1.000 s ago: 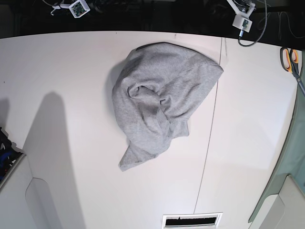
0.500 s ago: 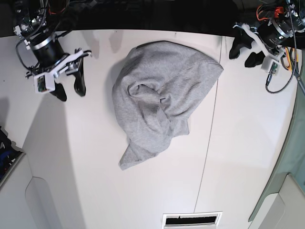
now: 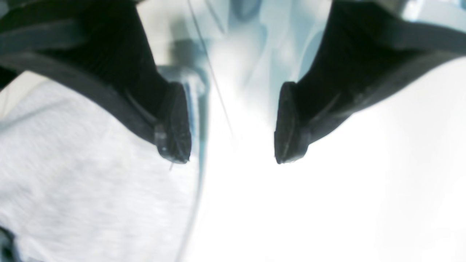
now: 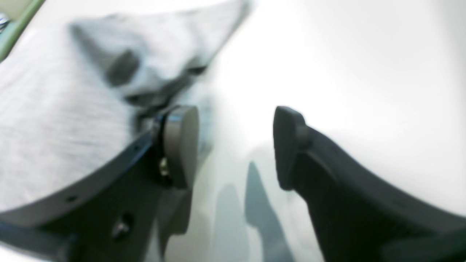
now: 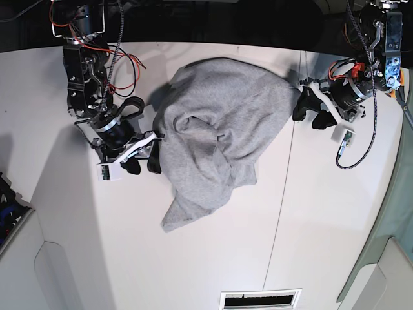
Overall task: Layout the t-shirt on the table in an organized manner, then fold the t-shirt properly
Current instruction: 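Move both grippers down to the crumpled grey t-shirt and pinch its edges, then lift and pull the shirt apart with both grippers, spreading it out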
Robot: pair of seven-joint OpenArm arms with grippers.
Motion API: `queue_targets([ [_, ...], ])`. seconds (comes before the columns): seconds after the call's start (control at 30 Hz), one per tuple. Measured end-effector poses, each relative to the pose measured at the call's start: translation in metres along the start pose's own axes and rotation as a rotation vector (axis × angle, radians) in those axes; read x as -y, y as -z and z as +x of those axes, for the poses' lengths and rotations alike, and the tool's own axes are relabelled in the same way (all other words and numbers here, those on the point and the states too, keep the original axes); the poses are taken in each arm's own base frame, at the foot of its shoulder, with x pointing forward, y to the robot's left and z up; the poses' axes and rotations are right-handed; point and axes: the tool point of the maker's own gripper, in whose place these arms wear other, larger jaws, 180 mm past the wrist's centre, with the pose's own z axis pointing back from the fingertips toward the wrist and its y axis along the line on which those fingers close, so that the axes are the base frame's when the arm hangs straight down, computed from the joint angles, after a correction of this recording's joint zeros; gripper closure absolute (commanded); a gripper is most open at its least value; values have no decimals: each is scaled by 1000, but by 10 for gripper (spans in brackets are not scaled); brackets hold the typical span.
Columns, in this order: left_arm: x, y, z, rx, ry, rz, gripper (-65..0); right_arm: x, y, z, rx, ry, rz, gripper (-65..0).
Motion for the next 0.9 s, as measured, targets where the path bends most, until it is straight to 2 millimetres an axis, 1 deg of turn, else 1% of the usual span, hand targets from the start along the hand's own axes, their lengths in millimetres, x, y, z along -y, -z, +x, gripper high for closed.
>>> queue_targets([
  [0.07,-2,2,-1,-5,-8,2,-396,-7,9,-11,-26,35,4,-324],
  [0.17,7,5,-6,-18,-8,-25,-396,-16,18,-28,-76,37,20,-324],
  [0.3,31,12,-9,-25,-3,-103,-396,-31,28,-32,-85,50,41,-323],
  [0.43,45,16,-13,-33,-2,-134,-395,-47,32,-38,-94,33,67,-323],
  [0.5,48,18,-13,-32,-5,-140,-388,-55,34,-42,-108,2,85,-312],
  [0.53,49,18,-13,-32,-5,-140,-366,-60,35,-44,-116,-11,97,-291],
  [0.57,48,18,-14,-35,0,-137,-313,-65,36,-46,-121,-23,108,-258],
  [0.6,47,18,-15,-42,12,-131,-228,-69,36,-47,-127,-35,118,-215],
  [0.67,44,18,-19,-60,40,-117,-44,-76,37,-51,-135,-74,133,-91],
  [0.7,43,18,-20,-64,46,-113,0,-78,37,-51,-127,-91,137,-16],
  [0.73,43,18,-20,-65,49,-111,0,-80,37,-49,-111,-105,139,0],
  [0.8,42,18,-20,-66,51,-108,0,-79,38,-46,-88,-146,136,0],
  [0.9,32,19,-20,-74,42,-53,0,-77,38,-39,-73,-168,128,0],
])
